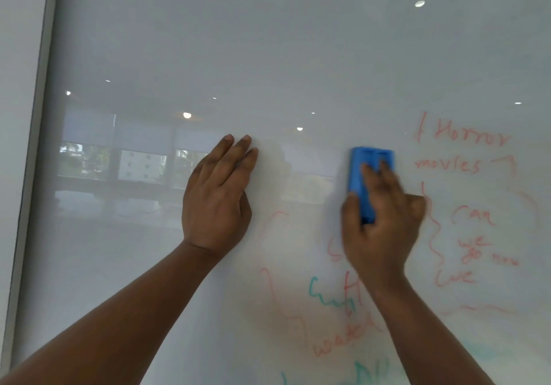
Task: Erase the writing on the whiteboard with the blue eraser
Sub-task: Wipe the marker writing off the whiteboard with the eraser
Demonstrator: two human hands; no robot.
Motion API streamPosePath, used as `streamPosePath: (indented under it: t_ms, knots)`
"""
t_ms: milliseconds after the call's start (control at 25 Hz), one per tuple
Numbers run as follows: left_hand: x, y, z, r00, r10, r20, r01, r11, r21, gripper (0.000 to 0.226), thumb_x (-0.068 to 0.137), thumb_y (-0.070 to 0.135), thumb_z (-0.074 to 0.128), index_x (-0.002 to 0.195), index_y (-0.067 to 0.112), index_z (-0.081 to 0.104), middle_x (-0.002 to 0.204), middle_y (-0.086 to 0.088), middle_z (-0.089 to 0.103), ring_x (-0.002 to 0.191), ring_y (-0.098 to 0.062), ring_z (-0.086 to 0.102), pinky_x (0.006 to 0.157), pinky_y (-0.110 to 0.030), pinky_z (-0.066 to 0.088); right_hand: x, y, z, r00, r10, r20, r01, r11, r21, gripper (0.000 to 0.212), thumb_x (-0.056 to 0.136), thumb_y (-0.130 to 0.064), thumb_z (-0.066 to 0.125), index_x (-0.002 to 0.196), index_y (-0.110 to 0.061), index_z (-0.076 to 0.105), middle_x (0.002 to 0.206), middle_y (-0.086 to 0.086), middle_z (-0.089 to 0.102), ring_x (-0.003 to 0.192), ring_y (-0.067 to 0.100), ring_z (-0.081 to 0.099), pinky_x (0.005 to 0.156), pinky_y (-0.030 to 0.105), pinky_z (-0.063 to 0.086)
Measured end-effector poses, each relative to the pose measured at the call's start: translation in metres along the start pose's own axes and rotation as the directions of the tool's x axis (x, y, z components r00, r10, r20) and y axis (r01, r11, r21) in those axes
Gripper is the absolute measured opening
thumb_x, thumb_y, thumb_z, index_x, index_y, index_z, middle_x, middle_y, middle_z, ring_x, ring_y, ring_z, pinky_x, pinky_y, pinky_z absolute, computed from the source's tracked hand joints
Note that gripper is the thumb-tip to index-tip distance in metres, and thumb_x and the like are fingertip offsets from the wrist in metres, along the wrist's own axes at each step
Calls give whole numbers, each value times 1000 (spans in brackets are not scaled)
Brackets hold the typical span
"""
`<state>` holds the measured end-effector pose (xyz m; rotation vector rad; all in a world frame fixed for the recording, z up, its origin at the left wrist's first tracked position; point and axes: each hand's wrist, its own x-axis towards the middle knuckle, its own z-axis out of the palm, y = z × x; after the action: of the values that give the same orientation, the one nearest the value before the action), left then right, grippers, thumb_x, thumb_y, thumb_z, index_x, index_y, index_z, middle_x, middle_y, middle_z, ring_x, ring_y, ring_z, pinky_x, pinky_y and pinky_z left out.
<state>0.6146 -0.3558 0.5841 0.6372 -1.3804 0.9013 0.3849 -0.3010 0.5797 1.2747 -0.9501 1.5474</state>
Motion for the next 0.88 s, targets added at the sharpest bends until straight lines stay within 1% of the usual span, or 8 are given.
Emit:
streamPosePath:
  t_ms: [80, 200, 280, 400, 480, 600, 680, 880]
  knots:
    - [-1, -1, 0, 1000, 1, 3, -1, 1000, 6, 56, 85, -8, 45, 137, 6, 63, 149, -9, 55, 144, -29, 46, 109, -49, 45, 4, -15, 12, 992, 97, -77, -94, 995, 41, 37, 95, -27, 61, 130, -16, 67, 142, 12, 61, 90, 35, 56, 84, 31, 33]
    - [-4, -2, -3, 1000, -13, 21, 13, 1000, -7, 56, 88, -2, 41, 140, 7, 59, 151, -9, 53, 146, -28, 43, 112, -51, 43, -45, -62, 27, 974, -219, 53, 212, 970, 117, 36, 90, -20, 70, 127, -19, 70, 144, 10, 60, 82, 33, 59, 83, 32, 35]
    - [-9, -4, -5, 1000, -19, 19, 19, 1000, -18, 58, 87, -3, 40, 142, 7, 58, 152, -9, 51, 146, -28, 42, 114, -50, 41, -66, -50, 15, 942, -313, 124, 296, 945, 141, 34, 91, -21, 69, 124, -20, 72, 143, 8, 60, 81, 34, 64, 83, 34, 39]
    - [-18, -1, -6, 1000, -27, 6, 27, 999, -20, 60, 86, -10, 41, 140, 6, 59, 151, -9, 53, 145, -28, 44, 115, -46, 41, -42, -21, 2, 1000, -29, -8, 29, 996, 78, 33, 93, -24, 66, 125, -17, 70, 139, 11, 63, 86, 35, 64, 90, 23, 32]
    - [-19, -3, -5, 1000, -22, 6, 22, 999, -39, 57, 87, -12, 45, 139, 6, 61, 150, -10, 54, 145, -27, 45, 116, -43, 41, -32, -38, 15, 995, 77, -61, -71, 993, 98, 33, 93, -25, 64, 125, -16, 70, 139, 13, 63, 91, 32, 61, 85, 27, 31]
    - [-25, -8, -7, 999, -2, 52, 5, 997, -73, 50, 93, -6, 53, 142, 5, 58, 153, -10, 51, 146, -27, 43, 117, -45, 40, -75, -85, 27, 972, -215, 96, 198, 967, 161, 35, 91, -23, 66, 126, -20, 71, 145, 9, 59, 81, 31, 62, 81, 35, 38]
    - [-38, -10, -13, 996, 21, 83, -15, 997, -72, 52, 93, -6, 46, 144, 4, 55, 154, -11, 48, 147, -27, 41, 118, -47, 39, -94, -72, 15, 937, -309, 165, 282, 944, 169, 35, 90, -22, 66, 125, -21, 72, 144, 7, 60, 79, 32, 64, 79, 37, 40]
    - [-59, -7, -22, 992, 32, 121, -29, 999, -23, 62, 86, -11, 38, 145, 2, 53, 154, -12, 48, 147, -29, 41, 118, -46, 38, -52, -57, 17, 998, 43, -38, -41, 998, 55, 34, 94, -22, 63, 127, -15, 69, 141, 14, 61, 97, 23, 62, 79, 39, 37]
